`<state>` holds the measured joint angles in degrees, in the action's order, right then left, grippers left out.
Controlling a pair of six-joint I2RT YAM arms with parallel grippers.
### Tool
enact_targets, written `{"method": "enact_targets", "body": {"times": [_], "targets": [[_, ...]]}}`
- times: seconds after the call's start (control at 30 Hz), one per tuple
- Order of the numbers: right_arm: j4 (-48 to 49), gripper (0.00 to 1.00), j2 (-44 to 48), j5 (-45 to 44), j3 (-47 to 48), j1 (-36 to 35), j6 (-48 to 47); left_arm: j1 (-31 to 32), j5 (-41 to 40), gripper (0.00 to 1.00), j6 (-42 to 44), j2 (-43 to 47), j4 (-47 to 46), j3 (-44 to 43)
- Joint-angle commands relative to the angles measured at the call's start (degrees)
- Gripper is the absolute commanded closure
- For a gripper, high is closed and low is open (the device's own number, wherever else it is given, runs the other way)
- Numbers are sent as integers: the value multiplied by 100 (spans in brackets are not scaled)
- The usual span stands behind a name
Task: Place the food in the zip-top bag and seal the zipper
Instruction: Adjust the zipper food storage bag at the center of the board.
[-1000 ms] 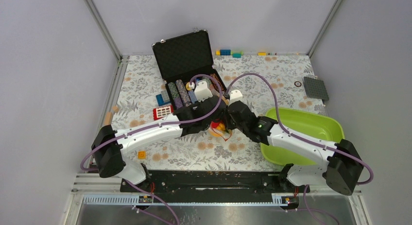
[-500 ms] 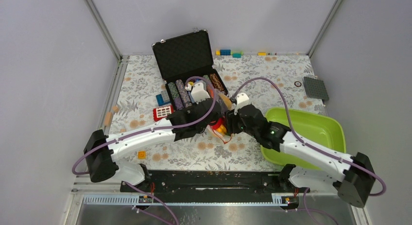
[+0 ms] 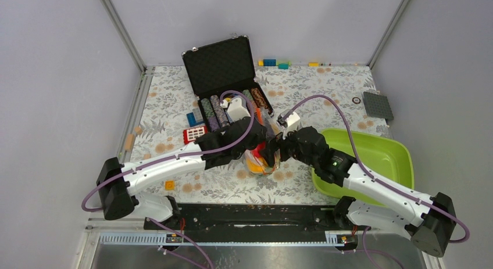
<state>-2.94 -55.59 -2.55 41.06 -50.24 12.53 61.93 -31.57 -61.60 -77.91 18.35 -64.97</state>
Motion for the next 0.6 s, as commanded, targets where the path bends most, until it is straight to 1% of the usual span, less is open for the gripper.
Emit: {"method": "enact_targets", "body": {"times": [0.0,0.17,0.3,0.43,0.5,0.57], "targets": [[629,0,-82,-482,-41,23,377,39,309,100,-304,-50,-513,-130],[1354,0,-141,-788,-368,23,1030,60,400,100,-440,-187,-499,-174],[1825,1,-276,-916,-578,23,1350,98,330,100,-522,-207,-507,-156],[2462,0,-191,-1028,-897,23,1653,117,345,100,-636,-216,-524,-124],[2474,0,-177,-1236,-930,25,1645,131,371,100,-631,-212,-543,-129],[2257,0,-243,-1457,-874,23,1581,148,367,100,-599,-195,-572,-152]]}}
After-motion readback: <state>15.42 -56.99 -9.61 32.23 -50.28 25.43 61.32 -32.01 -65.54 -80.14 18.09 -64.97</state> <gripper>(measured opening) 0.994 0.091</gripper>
